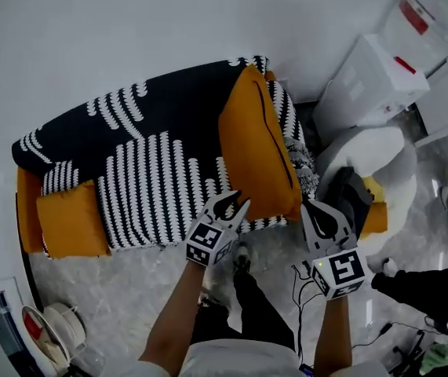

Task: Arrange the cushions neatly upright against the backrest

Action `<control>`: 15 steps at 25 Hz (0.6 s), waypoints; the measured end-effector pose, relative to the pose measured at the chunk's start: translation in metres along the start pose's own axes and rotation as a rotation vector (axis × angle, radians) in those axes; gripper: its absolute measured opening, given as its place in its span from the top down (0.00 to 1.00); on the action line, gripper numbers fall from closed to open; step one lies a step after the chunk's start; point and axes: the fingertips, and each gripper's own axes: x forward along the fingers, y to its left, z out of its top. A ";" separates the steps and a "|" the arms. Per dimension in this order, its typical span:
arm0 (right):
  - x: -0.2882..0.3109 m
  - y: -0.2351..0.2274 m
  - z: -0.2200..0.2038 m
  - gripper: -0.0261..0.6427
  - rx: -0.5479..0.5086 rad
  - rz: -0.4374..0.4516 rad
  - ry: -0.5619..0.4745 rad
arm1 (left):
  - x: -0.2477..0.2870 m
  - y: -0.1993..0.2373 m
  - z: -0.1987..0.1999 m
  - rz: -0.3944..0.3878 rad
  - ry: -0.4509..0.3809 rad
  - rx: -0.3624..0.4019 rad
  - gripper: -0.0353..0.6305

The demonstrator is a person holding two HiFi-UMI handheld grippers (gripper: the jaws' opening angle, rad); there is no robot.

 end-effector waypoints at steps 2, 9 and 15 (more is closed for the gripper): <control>0.012 0.023 0.012 0.96 -0.073 0.070 0.002 | -0.029 0.018 0.011 0.081 -0.023 -0.001 0.82; 0.033 0.106 0.072 0.96 -0.170 0.261 -0.088 | -0.150 0.055 0.030 0.312 -0.092 -0.043 0.90; 0.040 0.186 0.106 0.96 -0.173 0.395 -0.109 | -0.274 0.080 0.044 0.544 -0.171 -0.062 0.96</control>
